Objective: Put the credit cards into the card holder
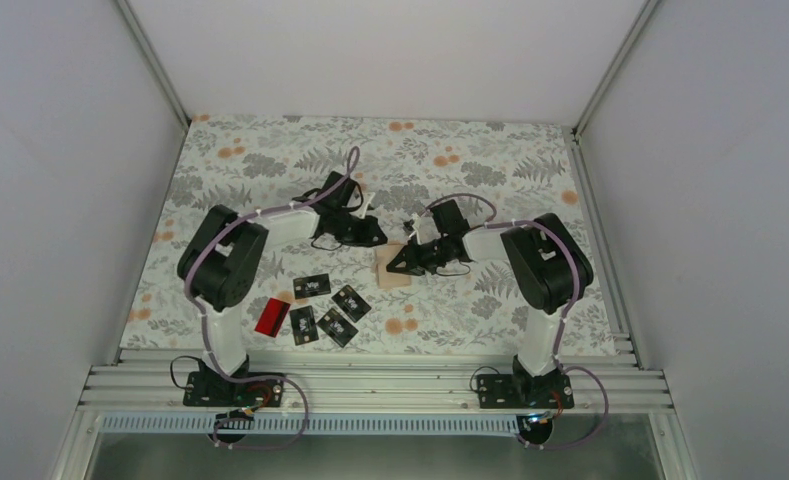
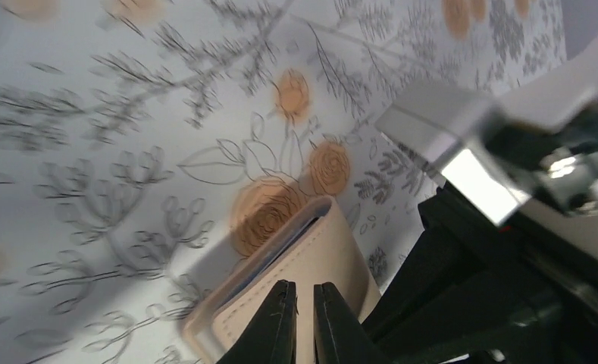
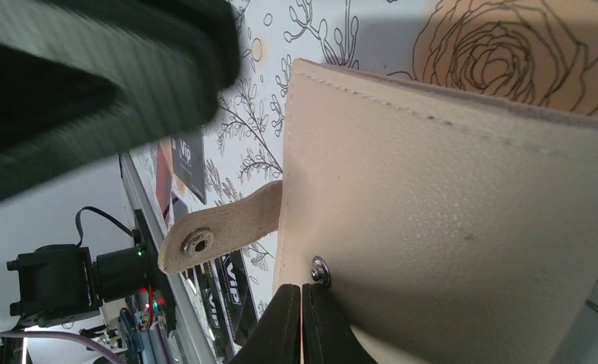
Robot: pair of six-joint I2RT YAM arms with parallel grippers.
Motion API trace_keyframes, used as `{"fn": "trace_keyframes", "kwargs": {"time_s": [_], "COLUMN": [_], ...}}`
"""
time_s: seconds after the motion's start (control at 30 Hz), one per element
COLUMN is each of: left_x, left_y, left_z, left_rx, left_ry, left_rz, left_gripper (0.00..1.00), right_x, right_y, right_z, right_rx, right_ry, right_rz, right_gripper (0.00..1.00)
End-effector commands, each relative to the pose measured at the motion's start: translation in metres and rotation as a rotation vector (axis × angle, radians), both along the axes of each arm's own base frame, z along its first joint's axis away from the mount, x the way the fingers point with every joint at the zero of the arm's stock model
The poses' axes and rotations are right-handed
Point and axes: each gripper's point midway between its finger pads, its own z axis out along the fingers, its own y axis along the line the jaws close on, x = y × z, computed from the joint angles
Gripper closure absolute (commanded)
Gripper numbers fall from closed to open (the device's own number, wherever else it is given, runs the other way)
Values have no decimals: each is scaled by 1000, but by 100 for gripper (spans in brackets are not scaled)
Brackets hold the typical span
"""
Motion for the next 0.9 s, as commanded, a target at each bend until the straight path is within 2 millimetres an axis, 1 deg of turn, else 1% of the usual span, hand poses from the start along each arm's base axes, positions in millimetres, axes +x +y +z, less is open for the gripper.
{"fn": "trace_keyframes", "kwargs": {"time_s": [0.0,0.17,0.33,0.47,0.63,0.77,0.87], "left_x": [-11,-16,-18,-15,-9,-2,-2], "left_y": [-24,-22,-13,-3,6,15,18], "left_z": [7,-12,-35,-51,-57,-56,-58], "left_rx": [-131,-102,-30,42,95,140,154], "left_ry": [34,73,93,95,70,21,11], "left_rz": [-153,-180,-156,-112,-61,-25,-30], "left_gripper": [93,93,94,95,97,97,97], "right_x": [1,3,6,8,12,10,8], "right_y": [-19,-18,-16,-14,-14,-15,-15], "right_z": [-24,-21,-16,-9,0,-4,-9], "right_rx": [-148,-150,-148,-145,-157,-170,-176], "right_ry": [-1,-8,-19,-36,-63,-55,-37], "right_rz": [-52,-49,-44,-32,-30,-32,-35], "right_gripper": [95,95,95,95,94,94,94]}}
